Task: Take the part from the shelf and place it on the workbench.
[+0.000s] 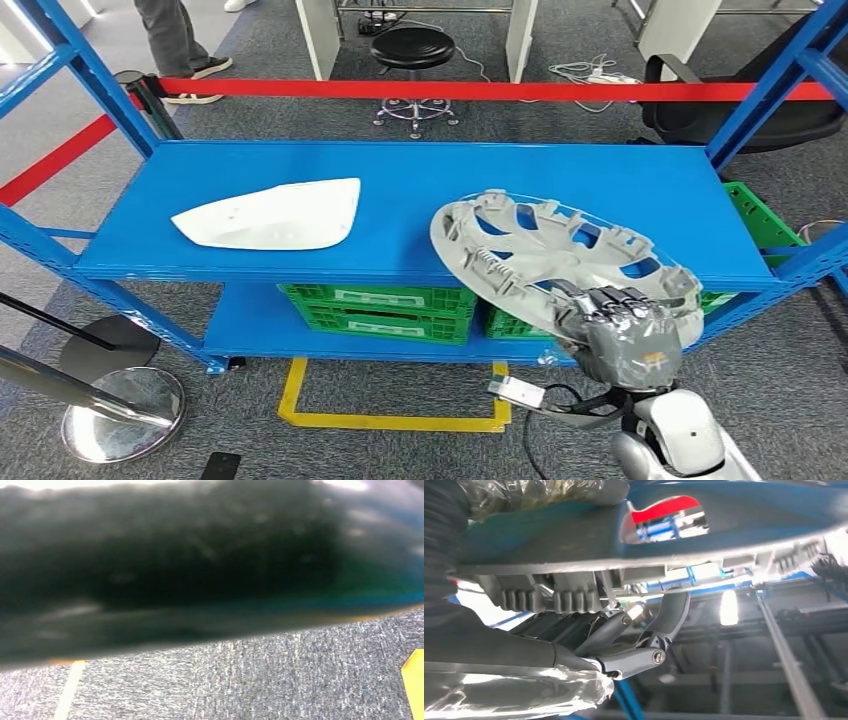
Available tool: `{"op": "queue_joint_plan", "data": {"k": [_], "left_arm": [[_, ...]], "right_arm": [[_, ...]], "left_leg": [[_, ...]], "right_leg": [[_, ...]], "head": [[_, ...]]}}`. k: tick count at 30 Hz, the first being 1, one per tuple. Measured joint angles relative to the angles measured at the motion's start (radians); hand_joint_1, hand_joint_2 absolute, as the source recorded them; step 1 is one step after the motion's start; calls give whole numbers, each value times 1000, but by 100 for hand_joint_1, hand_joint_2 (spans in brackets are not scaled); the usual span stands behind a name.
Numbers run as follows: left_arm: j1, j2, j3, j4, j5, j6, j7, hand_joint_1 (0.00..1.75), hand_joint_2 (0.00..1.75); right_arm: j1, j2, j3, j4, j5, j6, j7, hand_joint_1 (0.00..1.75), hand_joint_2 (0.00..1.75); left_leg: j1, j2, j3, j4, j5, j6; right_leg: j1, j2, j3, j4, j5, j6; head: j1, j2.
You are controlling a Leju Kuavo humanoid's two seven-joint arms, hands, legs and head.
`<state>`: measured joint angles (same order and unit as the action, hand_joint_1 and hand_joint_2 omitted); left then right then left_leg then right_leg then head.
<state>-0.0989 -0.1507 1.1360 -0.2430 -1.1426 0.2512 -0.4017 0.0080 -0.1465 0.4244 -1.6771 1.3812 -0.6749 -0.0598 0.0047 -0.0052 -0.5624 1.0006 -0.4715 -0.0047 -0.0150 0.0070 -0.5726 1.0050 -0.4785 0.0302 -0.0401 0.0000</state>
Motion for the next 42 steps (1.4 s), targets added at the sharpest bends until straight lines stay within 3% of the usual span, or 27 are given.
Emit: {"op": "queue_joint_plan", "data": {"k": [3, 13, 20, 23, 32, 38, 42], "left_arm": [[0, 0, 0, 0, -2, 0, 0, 0, 0], [0, 0, 0, 0, -6, -1, 0, 0, 0], [-1, 0, 0, 0, -18, -2, 2, 0, 0], [-2, 0, 0, 0, -27, -2, 6, 0, 0], [-11, 1, -3, 0, -47, -4, 17, 0, 0], [-19, -1, -10, 0, -67, -11, 21, 0, 0], [-27, -5, -25, 0, -80, -28, 18, 0, 0]], "right_arm": [[20, 23, -5, -33, -99, -7, -56, 175, 175], [46, 56, -19, -75, -186, -8, -109, 175, 175], [90, 141, -58, -137, -277, -8, -295, 175, 175], [97, 168, -68, -154, -299, -8, -334, 175, 175], [76, 228, -102, -184, -183, -9, -414, 175, 175], [69, 293, -122, -223, -97, -9, -563, 175, 175], [56, 341, -122, -268, 16, -9, -585, 175, 175]], "left_leg": [[0, 0, 0, 0, 0, 0], [0, 0, 0, 0, 0, 0], [0, 0, -1, 0, 0, 0], [0, 0, -1, 0, 0, 0], [0, 0, -1, 0, 0, 0], [0, 0, -1, 0, 0, 0], [0, 0, -1, 0, 0, 0]], "right_leg": [[0, 0, 0, 0, 0, 0], [0, 0, 0, 0, 0, 0], [0, 0, -1, 0, 0, 0], [0, 0, -1, 0, 0, 0], [0, 0, -1, 0, 0, 0], [0, 1, -2, 0, 0, 0], [0, 0, -1, 1, 0, 0]], "head": [[0, 0], [0, 0], [0, 0], [0, 0], [0, 0], [0, 0], [0, 0]]}}
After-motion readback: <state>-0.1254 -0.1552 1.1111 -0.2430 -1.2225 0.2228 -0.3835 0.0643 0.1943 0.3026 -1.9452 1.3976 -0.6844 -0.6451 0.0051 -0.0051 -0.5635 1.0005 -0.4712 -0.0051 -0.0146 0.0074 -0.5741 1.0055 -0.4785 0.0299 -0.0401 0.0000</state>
